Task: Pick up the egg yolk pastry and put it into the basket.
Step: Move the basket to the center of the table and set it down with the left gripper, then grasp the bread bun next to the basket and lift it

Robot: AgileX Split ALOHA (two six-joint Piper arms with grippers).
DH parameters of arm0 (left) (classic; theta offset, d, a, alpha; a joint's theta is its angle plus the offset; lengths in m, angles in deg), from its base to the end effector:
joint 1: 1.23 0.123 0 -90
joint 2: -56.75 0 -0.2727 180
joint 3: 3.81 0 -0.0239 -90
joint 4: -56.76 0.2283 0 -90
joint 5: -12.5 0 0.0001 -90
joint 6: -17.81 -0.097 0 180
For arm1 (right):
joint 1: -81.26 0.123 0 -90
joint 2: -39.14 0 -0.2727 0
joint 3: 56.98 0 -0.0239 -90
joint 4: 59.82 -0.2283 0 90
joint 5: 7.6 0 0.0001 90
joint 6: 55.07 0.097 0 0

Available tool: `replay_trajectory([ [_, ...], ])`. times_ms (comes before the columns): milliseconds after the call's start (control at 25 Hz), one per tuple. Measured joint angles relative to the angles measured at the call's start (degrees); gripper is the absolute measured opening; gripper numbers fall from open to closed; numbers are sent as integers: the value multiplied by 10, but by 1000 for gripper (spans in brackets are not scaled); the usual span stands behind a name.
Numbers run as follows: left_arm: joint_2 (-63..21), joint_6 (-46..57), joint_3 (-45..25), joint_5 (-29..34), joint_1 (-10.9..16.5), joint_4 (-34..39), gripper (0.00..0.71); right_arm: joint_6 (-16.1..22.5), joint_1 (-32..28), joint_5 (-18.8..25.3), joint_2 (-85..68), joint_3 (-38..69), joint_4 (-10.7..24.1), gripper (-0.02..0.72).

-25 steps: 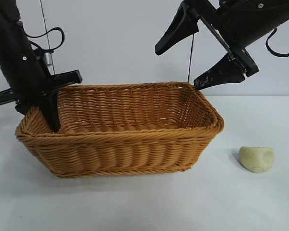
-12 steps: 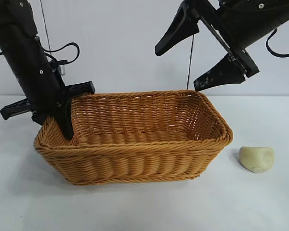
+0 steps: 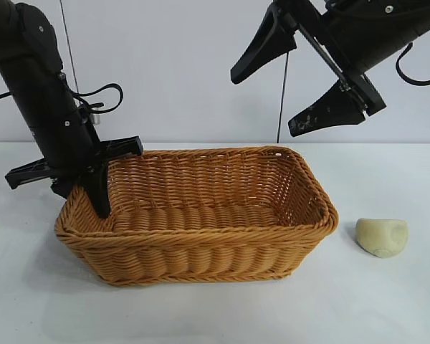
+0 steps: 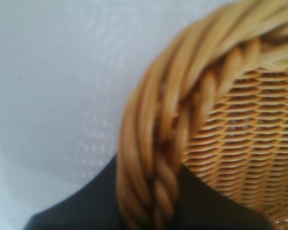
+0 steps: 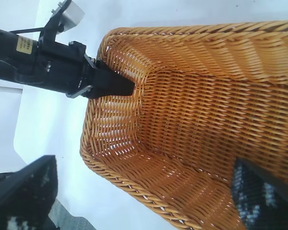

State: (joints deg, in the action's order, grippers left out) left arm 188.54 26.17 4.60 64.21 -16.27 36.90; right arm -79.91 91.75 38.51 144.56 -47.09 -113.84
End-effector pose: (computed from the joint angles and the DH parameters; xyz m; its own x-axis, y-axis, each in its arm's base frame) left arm 0.3759 -0.1278 0.1278 -0.9959 -0.0897 -0.0130 -0.0821 0.9539 -0.2886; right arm 0.3164 0.1162 0.2440 -0.9274 0.0951 -0.3619 -0.1723 0.7500 0.6386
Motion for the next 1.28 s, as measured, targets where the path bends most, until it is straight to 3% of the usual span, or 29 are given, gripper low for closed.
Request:
replay_trajectory([
  [80, 1, 1, 14, 13, 0, 0, 641, 0, 0, 0, 0, 0, 0, 678],
  [200, -3, 1, 46, 42, 0, 0, 680, 0, 0, 0, 0, 0, 0, 678],
  [600, -51, 15, 189, 151, 0, 118, 694, 0, 0, 0, 0, 0, 0, 678],
  [800, -51, 11, 203, 167, 7, 143, 695, 0, 0, 0, 0, 0, 0, 678],
  [1040, -51, -7, 203, 176, 56, 187, 695, 0, 0, 0, 0, 0, 1, 678],
  [1280, -51, -20, 203, 177, 138, 208, 695, 0, 0, 0, 0, 0, 1, 678],
])
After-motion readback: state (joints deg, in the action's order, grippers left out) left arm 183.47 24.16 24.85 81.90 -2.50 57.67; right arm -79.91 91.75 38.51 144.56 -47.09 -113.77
